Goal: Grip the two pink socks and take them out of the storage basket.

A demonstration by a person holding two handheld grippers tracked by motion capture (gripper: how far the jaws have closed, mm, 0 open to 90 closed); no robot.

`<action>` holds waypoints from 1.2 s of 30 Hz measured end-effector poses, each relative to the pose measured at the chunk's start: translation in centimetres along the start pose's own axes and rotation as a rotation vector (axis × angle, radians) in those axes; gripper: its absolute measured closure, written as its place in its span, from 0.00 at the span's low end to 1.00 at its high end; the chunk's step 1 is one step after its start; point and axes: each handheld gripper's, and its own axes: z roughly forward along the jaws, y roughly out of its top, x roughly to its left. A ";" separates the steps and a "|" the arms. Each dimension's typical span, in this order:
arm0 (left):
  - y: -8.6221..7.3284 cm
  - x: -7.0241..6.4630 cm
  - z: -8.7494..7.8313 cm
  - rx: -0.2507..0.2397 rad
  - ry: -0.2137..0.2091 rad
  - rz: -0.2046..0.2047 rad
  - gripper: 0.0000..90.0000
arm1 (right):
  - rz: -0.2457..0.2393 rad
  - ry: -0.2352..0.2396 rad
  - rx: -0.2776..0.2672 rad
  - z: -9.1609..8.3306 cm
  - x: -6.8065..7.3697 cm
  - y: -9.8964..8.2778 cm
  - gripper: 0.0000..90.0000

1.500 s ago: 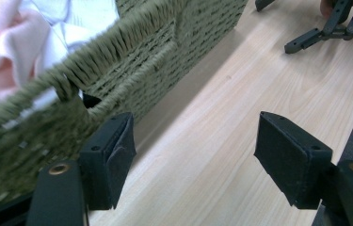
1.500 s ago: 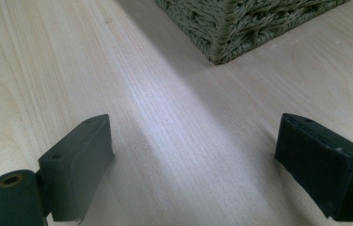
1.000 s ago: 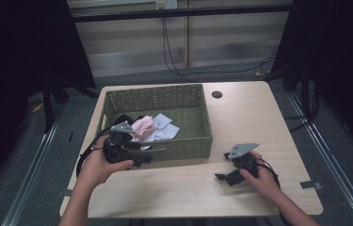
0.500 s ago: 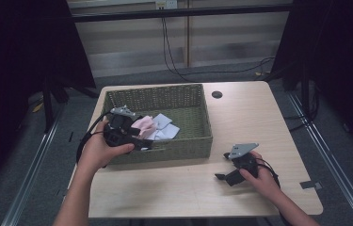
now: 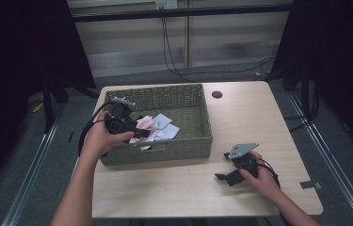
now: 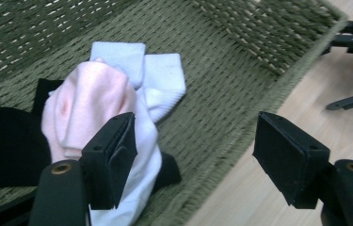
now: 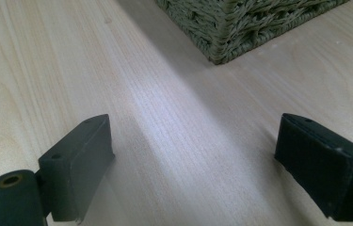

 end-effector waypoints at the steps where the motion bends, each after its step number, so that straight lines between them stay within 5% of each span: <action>1: 0.1 0.1 0.1 0.002 0.005 -0.001 0.33 | 0.000 -0.001 0.000 0.0 0.0 0.0 0.12; 36: 2.1 5.5 4.1 0.112 0.100 -0.159 0.38 | -0.001 -0.001 -0.002 0.0 0.0 0.0 0.12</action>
